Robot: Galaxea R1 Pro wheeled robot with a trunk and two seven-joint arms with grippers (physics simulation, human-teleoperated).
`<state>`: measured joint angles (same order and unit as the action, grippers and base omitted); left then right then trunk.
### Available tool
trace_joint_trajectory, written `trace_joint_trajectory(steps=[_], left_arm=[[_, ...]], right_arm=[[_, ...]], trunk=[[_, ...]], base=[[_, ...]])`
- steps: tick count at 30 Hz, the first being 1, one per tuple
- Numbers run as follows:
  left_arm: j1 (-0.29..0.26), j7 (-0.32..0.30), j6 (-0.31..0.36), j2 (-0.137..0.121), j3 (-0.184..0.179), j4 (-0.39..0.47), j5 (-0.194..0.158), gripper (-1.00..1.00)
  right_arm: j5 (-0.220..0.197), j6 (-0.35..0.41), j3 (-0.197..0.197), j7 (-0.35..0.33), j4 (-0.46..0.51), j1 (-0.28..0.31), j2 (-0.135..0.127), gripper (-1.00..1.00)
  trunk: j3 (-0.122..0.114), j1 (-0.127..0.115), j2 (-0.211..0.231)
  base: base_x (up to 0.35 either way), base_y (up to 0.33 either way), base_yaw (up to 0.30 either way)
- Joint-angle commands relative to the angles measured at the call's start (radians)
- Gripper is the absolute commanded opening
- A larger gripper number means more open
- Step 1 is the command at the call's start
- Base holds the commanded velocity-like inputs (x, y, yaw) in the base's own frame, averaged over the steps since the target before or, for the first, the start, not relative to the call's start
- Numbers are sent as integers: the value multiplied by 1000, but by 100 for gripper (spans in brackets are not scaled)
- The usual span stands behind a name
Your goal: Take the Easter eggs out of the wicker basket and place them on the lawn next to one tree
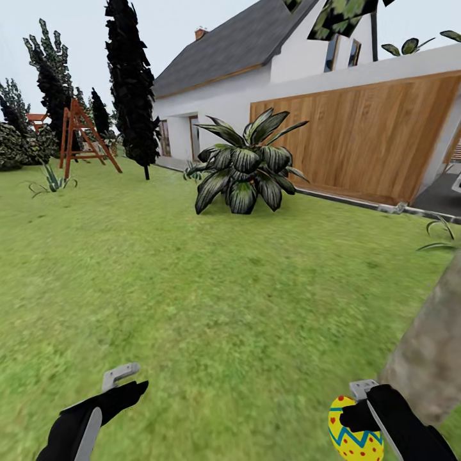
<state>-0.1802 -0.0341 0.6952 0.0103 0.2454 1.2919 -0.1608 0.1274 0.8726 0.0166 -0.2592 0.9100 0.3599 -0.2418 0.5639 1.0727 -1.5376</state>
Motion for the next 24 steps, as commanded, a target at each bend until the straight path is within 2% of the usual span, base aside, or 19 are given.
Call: trace_joint_trajectory(steps=[1,18,24], left_arm=[[-1,-4,6,1,3,1,-3,100],[-1,-6,6,2,3,0,-2,100],[-1,-10,5,2,2,1,-2,100]], right_arm=[[11,3,2,-8,1,1,-1,-100],[10,3,1,-8,3,1,1,-100],[11,4,1,-7,3,1,0,-100]], trunk=[[1,1,0],[1,1,0],[1,1,0]], base=[[341,0,0],[338,0,0],[155,0,0]])
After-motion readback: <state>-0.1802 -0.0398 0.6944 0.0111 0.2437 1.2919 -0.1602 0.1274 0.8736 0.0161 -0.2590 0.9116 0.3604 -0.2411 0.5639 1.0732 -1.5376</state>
